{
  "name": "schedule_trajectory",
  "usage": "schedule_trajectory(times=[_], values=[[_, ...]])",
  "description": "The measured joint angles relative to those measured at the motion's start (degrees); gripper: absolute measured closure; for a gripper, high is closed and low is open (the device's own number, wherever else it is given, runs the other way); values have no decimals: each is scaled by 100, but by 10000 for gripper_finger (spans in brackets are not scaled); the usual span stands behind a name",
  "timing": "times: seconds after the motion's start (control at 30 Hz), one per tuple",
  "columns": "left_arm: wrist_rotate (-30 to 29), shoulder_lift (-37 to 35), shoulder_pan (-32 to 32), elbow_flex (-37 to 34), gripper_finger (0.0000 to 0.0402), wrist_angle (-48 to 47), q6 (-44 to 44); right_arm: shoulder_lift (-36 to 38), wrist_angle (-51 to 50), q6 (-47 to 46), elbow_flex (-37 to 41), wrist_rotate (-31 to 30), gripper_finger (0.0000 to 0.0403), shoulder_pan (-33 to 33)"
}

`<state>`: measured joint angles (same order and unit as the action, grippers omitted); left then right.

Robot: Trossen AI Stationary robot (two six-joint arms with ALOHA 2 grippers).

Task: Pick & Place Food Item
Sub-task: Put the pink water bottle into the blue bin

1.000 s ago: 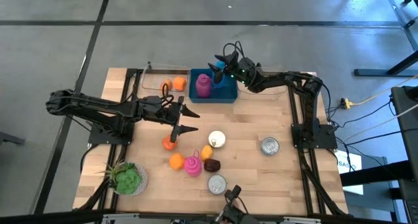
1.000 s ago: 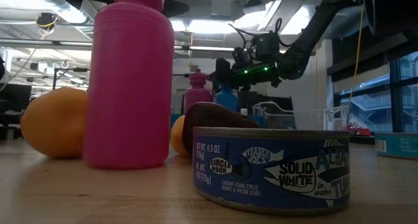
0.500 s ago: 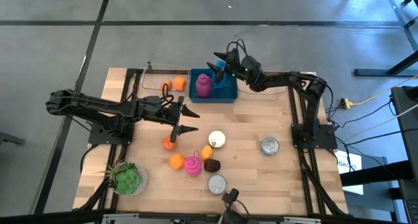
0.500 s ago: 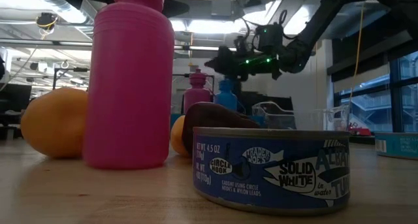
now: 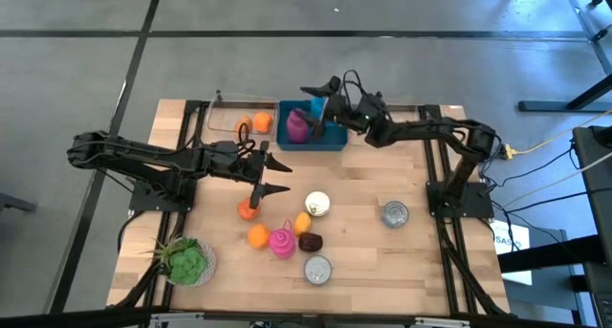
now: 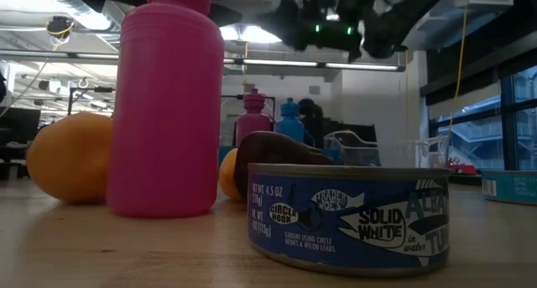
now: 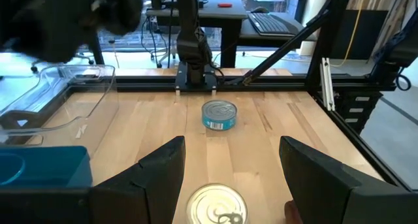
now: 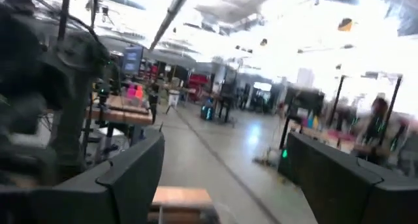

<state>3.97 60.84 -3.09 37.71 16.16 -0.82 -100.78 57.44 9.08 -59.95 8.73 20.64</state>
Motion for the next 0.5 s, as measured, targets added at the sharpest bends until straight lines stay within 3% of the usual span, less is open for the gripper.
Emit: schedule_trajectory(times=[0.2, 0.5], values=[[-8, 0, 0, 0, 162, -6, 17, 824, -124, 770, 488, -646, 80, -594], [-291, 0, 0, 0, 162, -8, 118, 2146, -129, 320, 2088, -780, 80, -1116]])
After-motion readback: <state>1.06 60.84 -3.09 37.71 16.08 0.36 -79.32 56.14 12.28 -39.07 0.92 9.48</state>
